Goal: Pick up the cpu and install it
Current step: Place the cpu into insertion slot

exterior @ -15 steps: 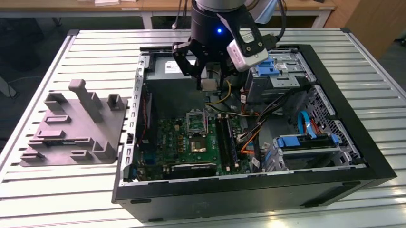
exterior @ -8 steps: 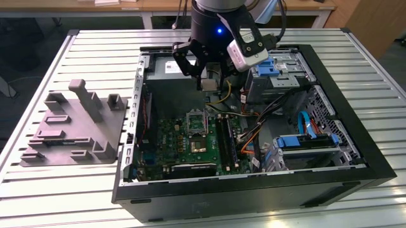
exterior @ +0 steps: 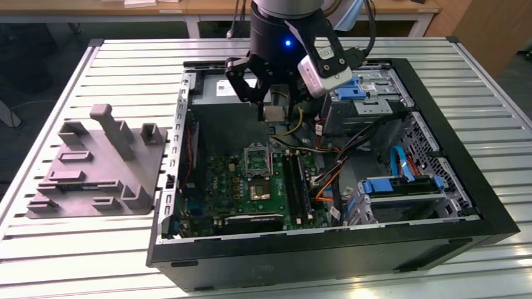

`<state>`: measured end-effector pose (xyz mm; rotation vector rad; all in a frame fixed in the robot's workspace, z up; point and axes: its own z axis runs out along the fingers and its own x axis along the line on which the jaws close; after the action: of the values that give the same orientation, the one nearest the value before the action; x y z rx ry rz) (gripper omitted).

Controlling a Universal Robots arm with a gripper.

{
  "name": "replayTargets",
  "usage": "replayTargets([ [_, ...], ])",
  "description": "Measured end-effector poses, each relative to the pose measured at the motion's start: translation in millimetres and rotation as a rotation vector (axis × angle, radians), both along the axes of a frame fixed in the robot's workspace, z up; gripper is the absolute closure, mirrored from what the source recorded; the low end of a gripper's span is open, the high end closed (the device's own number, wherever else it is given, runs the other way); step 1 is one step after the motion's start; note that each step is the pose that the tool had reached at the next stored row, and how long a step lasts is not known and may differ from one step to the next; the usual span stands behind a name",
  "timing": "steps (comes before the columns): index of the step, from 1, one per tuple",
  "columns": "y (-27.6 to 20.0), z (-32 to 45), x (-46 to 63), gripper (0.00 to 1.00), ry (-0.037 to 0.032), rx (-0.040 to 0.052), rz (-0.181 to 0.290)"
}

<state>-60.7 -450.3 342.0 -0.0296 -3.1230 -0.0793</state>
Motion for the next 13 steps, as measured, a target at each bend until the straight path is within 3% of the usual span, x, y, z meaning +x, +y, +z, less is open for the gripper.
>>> replayTargets([
  [4,-4.1,-0.7,-0.8,0.53,0.0,0.0,0.0],
  [13,-4.6,-0.8,-1.0,0.53,-0.0001,0.0,0.0],
])
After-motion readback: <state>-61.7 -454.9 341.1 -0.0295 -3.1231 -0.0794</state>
